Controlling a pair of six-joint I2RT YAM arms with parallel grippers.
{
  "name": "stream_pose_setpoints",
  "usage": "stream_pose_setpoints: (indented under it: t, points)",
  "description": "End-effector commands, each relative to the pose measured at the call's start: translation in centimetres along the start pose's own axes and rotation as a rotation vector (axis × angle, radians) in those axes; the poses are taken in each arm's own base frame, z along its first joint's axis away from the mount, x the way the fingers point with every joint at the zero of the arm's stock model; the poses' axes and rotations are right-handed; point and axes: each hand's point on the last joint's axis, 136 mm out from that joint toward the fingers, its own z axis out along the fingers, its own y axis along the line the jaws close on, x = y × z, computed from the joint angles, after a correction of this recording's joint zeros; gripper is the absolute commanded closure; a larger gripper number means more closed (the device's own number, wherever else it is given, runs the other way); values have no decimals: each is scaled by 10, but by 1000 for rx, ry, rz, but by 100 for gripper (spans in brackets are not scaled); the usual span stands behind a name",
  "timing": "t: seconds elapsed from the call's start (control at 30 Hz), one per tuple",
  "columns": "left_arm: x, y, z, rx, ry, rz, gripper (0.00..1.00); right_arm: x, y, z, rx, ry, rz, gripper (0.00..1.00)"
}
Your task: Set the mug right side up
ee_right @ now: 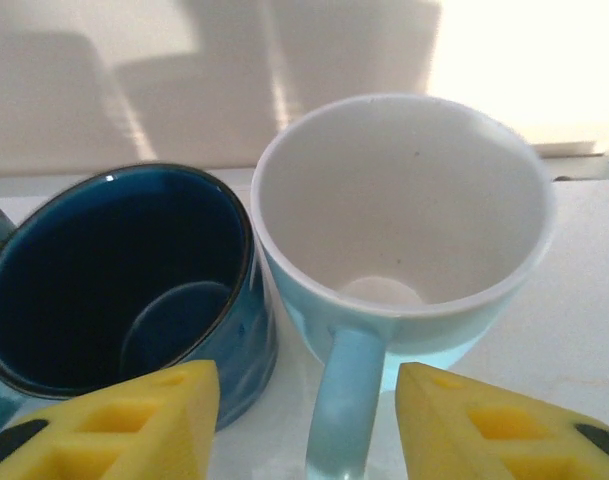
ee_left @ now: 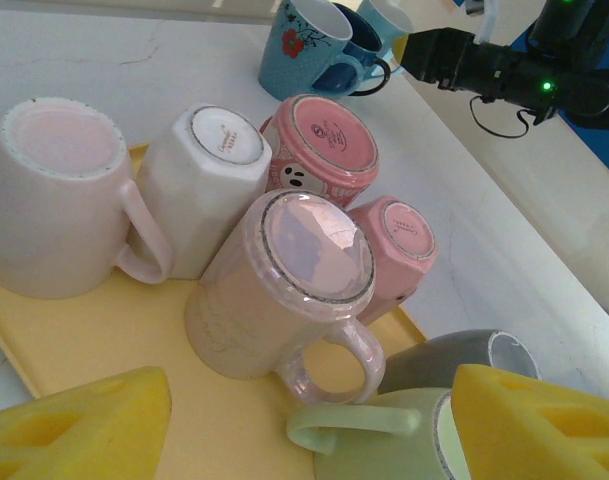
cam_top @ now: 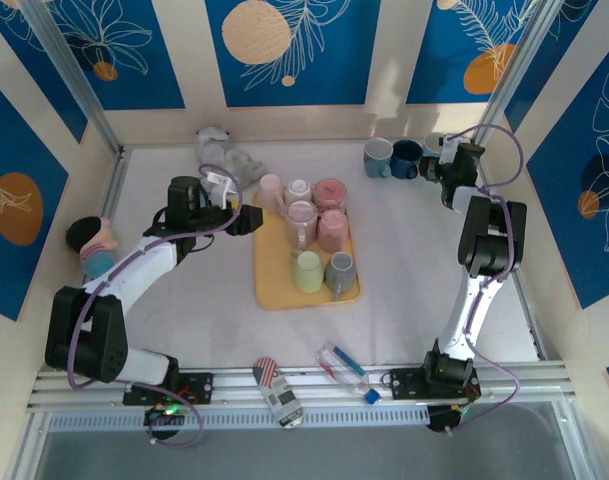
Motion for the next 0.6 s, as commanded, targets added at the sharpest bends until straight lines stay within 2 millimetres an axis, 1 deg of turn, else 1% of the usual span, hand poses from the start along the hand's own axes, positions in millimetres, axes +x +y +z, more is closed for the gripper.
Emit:
stream_pose_setpoints:
  t: [0.0,0.07,0.1,0.17,0.23,0.27,0.33,0.37,0.5,0.57]
  points:
    - [-12,-7,-3,1,-25,45,25,-49,-1,-32,40,-125,-12,47]
    - [-10,-8,-5,-6,-18,55,25,-57,-1,-50,59,-141,-1,47]
    - [-9,-8,-6,-13,-13,63,25,-65,0,-64,73,-154,10,47]
    - [-7,-8,-9,-28,2,79,25,-71,1,-86,100,-138,40,46]
    - [-5,-9,-12,-38,8,87,25,-75,6,-107,105,-99,90,47]
    - [-3,-11,-14,-37,13,89,25,-76,13,-118,90,-74,113,47]
    - [1,-15,-16,-31,21,97,26,-73,34,-136,23,-22,121,48]
    - [5,-18,-17,-30,28,105,26,-72,49,-146,-24,0,105,48]
    - [17,-26,-23,-34,64,150,26,-54,113,-183,-186,97,14,48]
    - [21,-29,-27,-39,82,173,26,-43,136,-200,-233,144,10,48]
